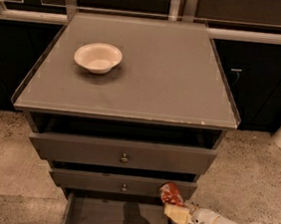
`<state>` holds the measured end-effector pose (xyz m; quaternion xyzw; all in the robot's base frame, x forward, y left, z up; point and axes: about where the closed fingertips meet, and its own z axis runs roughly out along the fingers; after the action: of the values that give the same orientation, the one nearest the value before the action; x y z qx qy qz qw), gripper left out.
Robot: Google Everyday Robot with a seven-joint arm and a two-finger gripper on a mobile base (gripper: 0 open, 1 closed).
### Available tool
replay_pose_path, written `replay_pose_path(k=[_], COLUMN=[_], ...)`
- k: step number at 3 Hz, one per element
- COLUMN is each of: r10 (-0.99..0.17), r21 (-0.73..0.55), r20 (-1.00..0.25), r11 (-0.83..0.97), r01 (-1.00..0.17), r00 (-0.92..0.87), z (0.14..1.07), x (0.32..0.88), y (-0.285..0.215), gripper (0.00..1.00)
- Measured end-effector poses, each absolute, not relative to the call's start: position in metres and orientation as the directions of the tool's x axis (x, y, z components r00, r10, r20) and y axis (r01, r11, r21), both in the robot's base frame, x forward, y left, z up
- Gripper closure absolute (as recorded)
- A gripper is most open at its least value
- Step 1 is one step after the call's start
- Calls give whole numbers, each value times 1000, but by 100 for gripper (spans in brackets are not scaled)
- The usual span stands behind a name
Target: Place coke can into bottom drawer
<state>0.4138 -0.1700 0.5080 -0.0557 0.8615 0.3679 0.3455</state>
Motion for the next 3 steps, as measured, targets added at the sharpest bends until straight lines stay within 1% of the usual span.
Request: replay_pose_path(k=[1, 2, 3], r10=[156, 166, 182], r21=[612, 607, 630], r20=[-623, -625, -578], r11=[707, 717, 720], r01=[-353, -342, -292], r00=[-767, -762, -795], z=[499, 501, 461], x=[413, 412, 415], y=[-160, -161, -158], gripper=[100, 100, 100])
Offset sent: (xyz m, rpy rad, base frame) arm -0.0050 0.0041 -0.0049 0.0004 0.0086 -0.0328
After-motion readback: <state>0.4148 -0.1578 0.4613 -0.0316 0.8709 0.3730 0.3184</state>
